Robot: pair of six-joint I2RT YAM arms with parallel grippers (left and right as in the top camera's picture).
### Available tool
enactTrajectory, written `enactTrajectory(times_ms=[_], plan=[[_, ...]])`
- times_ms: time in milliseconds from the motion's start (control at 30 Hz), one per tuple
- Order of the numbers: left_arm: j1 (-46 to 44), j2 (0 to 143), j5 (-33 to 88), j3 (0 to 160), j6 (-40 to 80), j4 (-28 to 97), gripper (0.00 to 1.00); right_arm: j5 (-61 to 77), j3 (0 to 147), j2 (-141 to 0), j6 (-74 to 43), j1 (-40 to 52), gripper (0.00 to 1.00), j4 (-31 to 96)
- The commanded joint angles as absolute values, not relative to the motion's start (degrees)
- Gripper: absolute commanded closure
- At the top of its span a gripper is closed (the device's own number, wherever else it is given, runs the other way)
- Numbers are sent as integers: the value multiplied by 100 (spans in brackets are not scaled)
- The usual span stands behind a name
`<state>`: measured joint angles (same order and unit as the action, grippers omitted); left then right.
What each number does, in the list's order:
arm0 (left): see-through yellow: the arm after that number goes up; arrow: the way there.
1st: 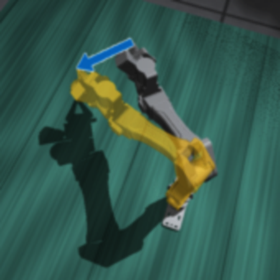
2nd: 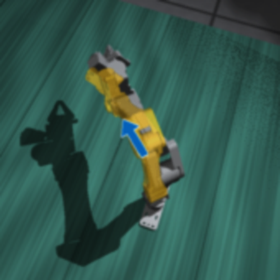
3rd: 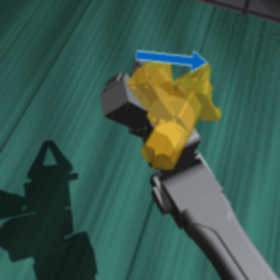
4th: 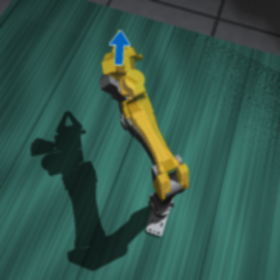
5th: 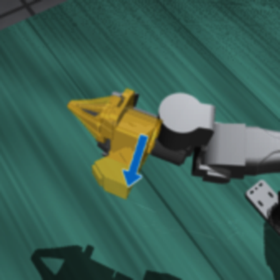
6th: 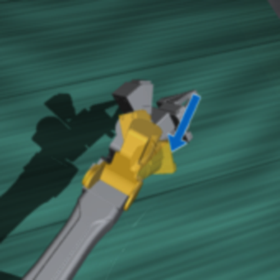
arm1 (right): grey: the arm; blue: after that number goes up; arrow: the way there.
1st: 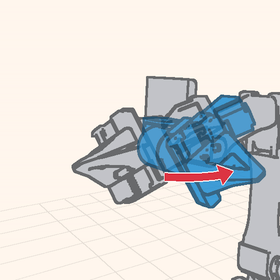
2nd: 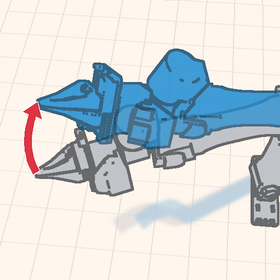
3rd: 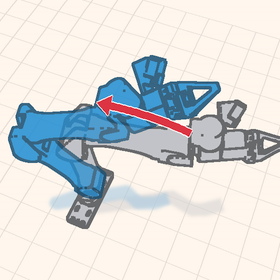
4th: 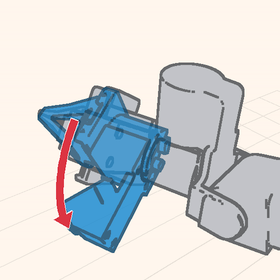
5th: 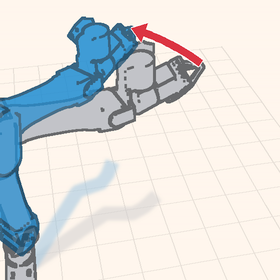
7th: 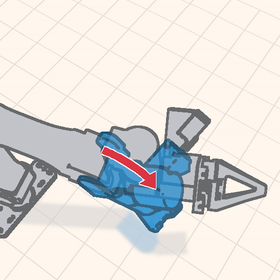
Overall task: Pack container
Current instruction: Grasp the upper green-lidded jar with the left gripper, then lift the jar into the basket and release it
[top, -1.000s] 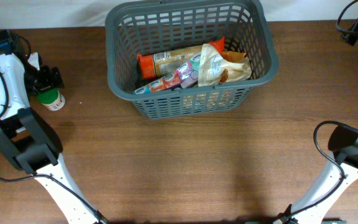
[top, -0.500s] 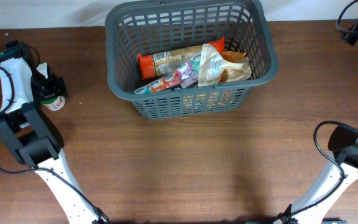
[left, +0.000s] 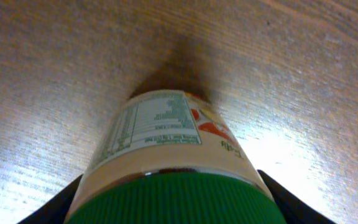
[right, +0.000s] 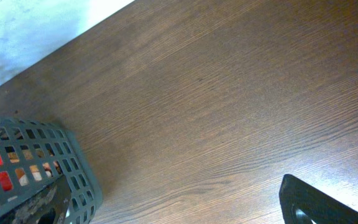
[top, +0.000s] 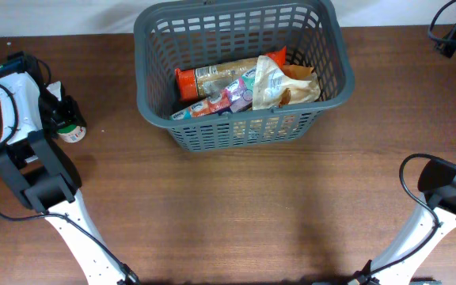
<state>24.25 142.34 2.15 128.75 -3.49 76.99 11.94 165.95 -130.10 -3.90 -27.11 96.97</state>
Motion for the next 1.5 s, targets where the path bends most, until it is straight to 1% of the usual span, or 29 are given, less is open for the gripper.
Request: enactTrajectory(times_ms=[0, 67, 167, 267, 367, 467, 533, 633, 700, 733, 833, 933, 1033, 1067, 1100, 1167, 1300, 1333, 1400, 1433, 1467], plan=[[2456, 14271, 220, 13618, -375, 8018, 94, 1245, 16601, -13065, -392, -2696, 1, 9730], [2453, 14271, 222, 14202, -375, 8350, 96, 1245, 16601, -13065, -392, -2696, 1, 9732], [2434, 14269, 266, 15163, -375, 8864, 98, 1245, 16601, -13065, -392, -2696, 1, 9730], [2362, 14269, 528, 16724, -427, 9491, 98, 1245, 16601, -13065, -390, -2698, 1, 9730], [2239, 14261, 1037, 18037, -622, 9651, 98, 1245, 16601, -13065, -390, -2698, 1, 9732], [2053, 13677, 1844, 17981, -1164, 9262, 98, 1245, 16601, -13065, -392, -2698, 2, 9732], [1865, 13351, 2154, 17978, -1382, 8976, 98, 1247, 16601, -13065, -390, -2696, 1, 9730], [1350, 12761, 2718, 17978, -2058, 8514, 98, 1247, 16601, -13065, -390, -2698, 1, 9730], [967, 12527, 2971, 17978, -2668, 8416, 98, 1245, 16601, -13065, -390, -2698, 1, 9730], [578, 12396, 3024, 17978, -3317, 8444, 98, 1245, 16601, -13065, -390, -2696, 1, 9730], [-128, 12363, 3017, 17970, -4482, 8659, 98, 1247, 16601, -13065, -392, -2698, 1, 9730], [-770, 12484, 2808, 17795, -5229, 8877, 98, 1247, 16601, -13065, -392, -2696, 1, 9730], [-1284, 12720, 1916, 17445, -5262, 8820, 98, 1247, 16601, -13065, -390, -2696, 1, 9730], [-1352, 12766, 1723, 17360, -5262, 8807, 98, 1245, 16601, -13065, -392, -2696, 1, 9730], [-1507, 12908, 1223, 17113, -5260, 8790, 98, 1245, 16601, -13065, -390, -2698, 1, 9730], [-1640, 13085, 821, 16776, -5256, 8790, 98, 1245, 16601, -13065, -392, -2698, 1, 9730], [-1737, 13371, 462, 15963, -5214, 8720, 98, 1245, 16601, -13065, -390, -2698, 1, 9732], [-1737, 13456, 336, 15749, -5194, 8670, 96, 1247, 16601, -13065, -392, -2698, 1, 9730], [-1737, 13563, -58, 15367, -5190, 8604, 89, 1245, 16601, -13065, -390, -2696, 1, 9730], [-1737, 13576, -266, 15216, -5190, 8600, 88, 1245, 16601, -13065, -390, -2696, 1, 9730], [-1737, 13576, -458, 15052, -5190, 8582, 83, 1245, 16601, -13065, -392, -2696, 1, 9730]])
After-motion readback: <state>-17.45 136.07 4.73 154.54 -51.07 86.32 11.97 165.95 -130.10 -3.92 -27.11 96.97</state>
